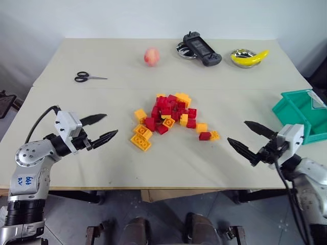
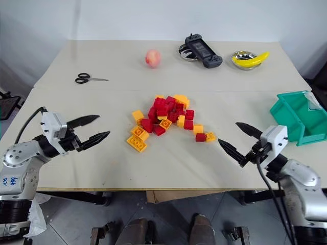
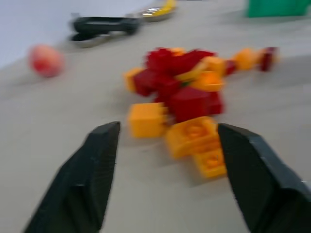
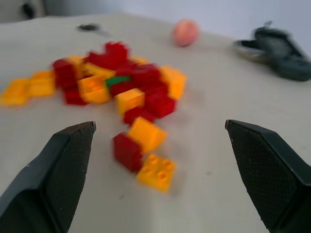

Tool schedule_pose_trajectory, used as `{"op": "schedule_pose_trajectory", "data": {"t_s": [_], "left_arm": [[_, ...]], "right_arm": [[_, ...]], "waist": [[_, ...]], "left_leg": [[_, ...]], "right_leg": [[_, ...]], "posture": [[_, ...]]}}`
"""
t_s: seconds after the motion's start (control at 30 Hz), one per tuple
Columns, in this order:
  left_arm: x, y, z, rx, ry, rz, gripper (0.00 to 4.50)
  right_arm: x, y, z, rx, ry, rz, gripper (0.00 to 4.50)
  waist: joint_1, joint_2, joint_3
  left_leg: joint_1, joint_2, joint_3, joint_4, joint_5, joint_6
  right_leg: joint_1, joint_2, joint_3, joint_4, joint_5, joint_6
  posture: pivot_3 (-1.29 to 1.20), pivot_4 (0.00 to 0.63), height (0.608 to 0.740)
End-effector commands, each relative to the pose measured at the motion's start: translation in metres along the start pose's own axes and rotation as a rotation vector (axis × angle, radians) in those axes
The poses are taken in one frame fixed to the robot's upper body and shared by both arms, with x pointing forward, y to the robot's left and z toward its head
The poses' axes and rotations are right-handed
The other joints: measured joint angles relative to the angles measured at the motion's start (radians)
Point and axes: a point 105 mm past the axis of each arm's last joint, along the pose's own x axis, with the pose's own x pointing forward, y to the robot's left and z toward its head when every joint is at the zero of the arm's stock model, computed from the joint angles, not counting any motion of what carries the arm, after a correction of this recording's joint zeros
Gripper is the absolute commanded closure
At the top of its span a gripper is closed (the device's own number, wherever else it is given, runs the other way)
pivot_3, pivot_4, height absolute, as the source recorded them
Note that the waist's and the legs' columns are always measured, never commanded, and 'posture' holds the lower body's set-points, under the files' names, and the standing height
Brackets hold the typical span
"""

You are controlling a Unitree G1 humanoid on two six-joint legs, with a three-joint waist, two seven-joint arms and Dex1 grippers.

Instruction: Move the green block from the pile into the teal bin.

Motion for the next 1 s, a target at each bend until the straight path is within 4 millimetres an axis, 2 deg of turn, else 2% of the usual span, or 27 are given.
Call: {"op": "schedule_pose_trajectory", "data": {"t_s": [0.03,0.13,0.23,0.27,0.43,0.57,0.7,0.87,1.0], "left_arm": [[0.016,-0.014,0.0,-0.027,-0.024,-0.127,2.45],[0.053,-0.026,0.003,-0.041,-0.081,-0.209,3.4],[0.09,-0.041,-0.005,-0.045,-0.065,-0.304,4.32],[0.102,-0.041,-0.005,-0.046,-0.065,-0.311,4.44],[0.153,-0.037,0.0,-0.075,-0.028,-0.334,4.44],[0.179,-0.014,0.01,-0.116,-0.045,-0.217,4.44],[0.192,0.016,0.009,-0.122,-0.01,-0.045,4.44],[0.184,0.056,0.008,-0.195,-0.01,0.187,4.44],[0.174,0.064,0.001,-0.222,0.004,0.208,4.44]], "right_arm": [[0.007,0.008,0.012,-0.025,-0.024,0.053,0.0],[0.018,0.014,0.014,-0.033,-0.042,0.063,0.0],[0.027,0.02,0.017,-0.045,-0.057,0.075,0.0],[0.029,0.021,0.019,-0.048,-0.063,0.077,0.0],[0.034,0.025,0.021,-0.046,-0.088,0.077,0.0],[0.037,0.029,0.021,-0.035,-0.102,0.079,0.0],[0.041,0.037,0.021,-0.015,-0.118,0.077,0.0],[0.048,0.046,0.023,-0.005,-0.133,0.078,0.0],[0.049,0.048,0.025,-0.002,-0.135,0.068,0.0]], "waist": [[0.0,0.0,0.0],[0.003,-0.001,0.0],[0.018,-0.001,0.0],[0.022,-0.001,0.0],[0.028,-0.002,0.001],[0.027,-0.003,0.001],[0.021,-0.004,0.002],[0.022,-0.005,0.003],[0.023,-0.005,0.003]], "left_leg": [[0.0,0.0,0.0,0.0,0.0,0.0],[0.0,0.0,0.0,0.001,0.0,0.0],[0.0,-0.001,0.0,0.002,0.0,0.0],[-0.001,-0.001,0.0,0.002,0.0,0.0],[-0.001,-0.001,0.0,0.003,0.0,0.0],[-0.002,-0.001,0.0,0.002,0.0,0.0],[-0.002,-0.001,0.0,0.001,0.0,0.0],[-0.002,-0.001,0.0,0.001,0.0,0.0],[-0.002,-0.001,0.0,0.001,0.0,0.0]], "right_leg": [[0.0,0.0,0.0,0.0,0.0,0.0],[0.0,0.0,0.0,0.0,0.0,0.0],[0.001,0.0,0.0,0.0,0.0,0.001],[0.001,0.0,0.0,0.0,0.0,0.001],[0.0,0.0,0.0,0.0,0.0,0.001],[0.0,0.0,-0.001,-0.001,0.001,0.001],[0.0,0.0,-0.001,-0.001,0.001,0.001],[0.0,0.0,-0.001,-0.001,0.001,0.001],[0.0,0.0,-0.001,-0.001,0.001,0.001]], "posture": [[0.0,0.15,0.74],[0.0,0.15,0.74],[0.0,0.15,0.74],[0.0,0.15,0.74],[0.0,0.15,0.74],[0.0,0.15,0.74],[0.0,0.15,0.74],[0.0,0.15,0.74],[0.0,0.15,0.74]]}}
